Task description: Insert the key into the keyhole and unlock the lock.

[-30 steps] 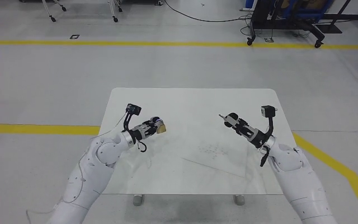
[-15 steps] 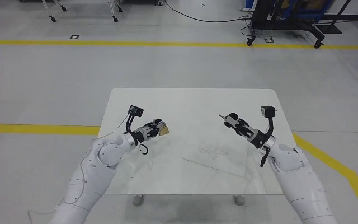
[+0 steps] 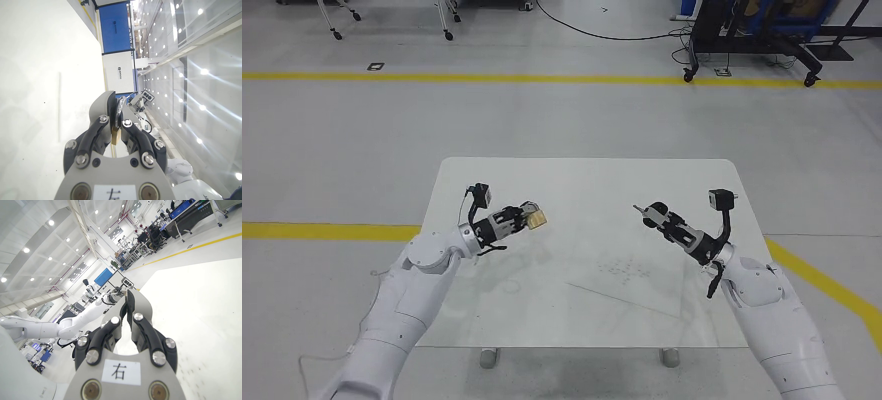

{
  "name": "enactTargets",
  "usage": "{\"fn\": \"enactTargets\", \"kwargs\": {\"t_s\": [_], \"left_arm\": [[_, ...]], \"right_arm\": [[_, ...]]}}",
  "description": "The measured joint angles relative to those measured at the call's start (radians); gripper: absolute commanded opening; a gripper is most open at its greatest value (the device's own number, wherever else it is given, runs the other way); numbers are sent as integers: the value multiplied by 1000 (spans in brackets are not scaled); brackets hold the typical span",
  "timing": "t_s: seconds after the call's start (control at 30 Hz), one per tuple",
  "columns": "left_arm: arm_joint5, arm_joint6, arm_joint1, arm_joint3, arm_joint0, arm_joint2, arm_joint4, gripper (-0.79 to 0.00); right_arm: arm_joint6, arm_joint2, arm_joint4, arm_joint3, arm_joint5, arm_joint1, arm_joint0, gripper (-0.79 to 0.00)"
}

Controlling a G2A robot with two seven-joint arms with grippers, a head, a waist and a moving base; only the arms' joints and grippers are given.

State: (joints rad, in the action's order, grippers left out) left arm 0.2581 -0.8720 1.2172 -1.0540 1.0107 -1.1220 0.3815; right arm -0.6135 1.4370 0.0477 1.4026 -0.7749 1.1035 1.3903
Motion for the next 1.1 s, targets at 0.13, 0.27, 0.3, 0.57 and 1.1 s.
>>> {"fn": "enactTargets", "kwargs": {"t_s": [0.13,0.27,0.3,0.57,1.1], "left_arm": [[-1,0,0,-1,0,0,-6,-785],[-37,28,-1,-18,8,12,-52,-785],[-46,37,0,-18,9,14,-58,-785],[-84,61,15,-7,15,40,0,-785],[-78,37,45,72,-14,52,194,-785]], "right_arm": [[0,0,0,0,0,0,0,-785],[0,0,0,0,0,0,0,-785],[1,-3,2,2,2,1,1,-785],[11,-189,87,-111,63,39,-95,-785],[266,-399,69,-212,-20,120,-195,-785]]}}
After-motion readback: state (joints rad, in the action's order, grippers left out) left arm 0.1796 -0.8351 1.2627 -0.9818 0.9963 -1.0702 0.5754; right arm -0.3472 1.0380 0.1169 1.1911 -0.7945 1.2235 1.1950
